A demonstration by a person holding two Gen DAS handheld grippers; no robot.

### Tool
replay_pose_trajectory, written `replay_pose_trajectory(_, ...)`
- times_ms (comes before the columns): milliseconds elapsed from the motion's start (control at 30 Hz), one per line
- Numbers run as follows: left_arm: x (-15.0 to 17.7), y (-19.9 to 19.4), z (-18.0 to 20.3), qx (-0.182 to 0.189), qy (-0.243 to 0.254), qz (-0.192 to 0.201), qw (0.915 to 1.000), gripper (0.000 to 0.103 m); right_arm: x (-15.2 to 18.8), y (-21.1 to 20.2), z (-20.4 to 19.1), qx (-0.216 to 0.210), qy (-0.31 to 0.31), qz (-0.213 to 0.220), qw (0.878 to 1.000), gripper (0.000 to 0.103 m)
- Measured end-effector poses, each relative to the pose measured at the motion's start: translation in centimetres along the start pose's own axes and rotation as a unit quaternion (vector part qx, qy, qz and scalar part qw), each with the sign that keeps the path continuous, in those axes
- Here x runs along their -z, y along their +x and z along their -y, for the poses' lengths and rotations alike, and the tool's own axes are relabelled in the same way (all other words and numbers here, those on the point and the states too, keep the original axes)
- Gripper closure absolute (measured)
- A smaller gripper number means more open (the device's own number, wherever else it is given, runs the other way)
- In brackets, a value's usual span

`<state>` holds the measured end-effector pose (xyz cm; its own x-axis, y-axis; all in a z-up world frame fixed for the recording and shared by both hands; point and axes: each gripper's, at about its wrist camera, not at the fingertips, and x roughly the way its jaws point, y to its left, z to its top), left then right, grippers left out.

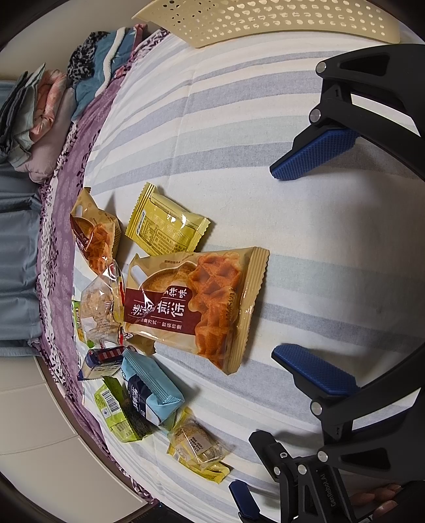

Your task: Organize snacks

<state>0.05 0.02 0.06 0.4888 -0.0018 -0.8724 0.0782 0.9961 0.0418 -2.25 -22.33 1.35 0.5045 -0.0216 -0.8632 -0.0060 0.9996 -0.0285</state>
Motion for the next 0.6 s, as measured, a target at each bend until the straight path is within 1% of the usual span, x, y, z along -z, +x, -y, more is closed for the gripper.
replay_pose_trajectory(200, 0.2, -0.6, -0.3, 0.018, 0.006, 0.001, 0.9998, 0.002, 0.0, -0.2, -0.1, -0.005, -0.002, 0.003, 1.0, 0.005)
replay_pose_trajectory(333, 0.2, -1.1, -1.6, 0.039, -0.014, 0.001, 0.9991, 0.002, 0.2, -0.4, 0.1, -0.01, -0.003, 0.005, 1.0, 0.005)
replay_pose_trajectory(467, -0.2, -1.1, -2.8, 0.039, -0.029, -0.002, 0.9988, 0.002, 0.2, -0.8, 0.2, -0.014, -0.003, 0.01, 1.0, 0.005)
replay_pose_trajectory(600, -1.1, -1.6, -4.1, 0.044, -0.039, 0.012, 0.9982, 0.002, 0.3, -1.4, 0.2, -0.015, -0.005, 0.022, 1.0, 0.005)
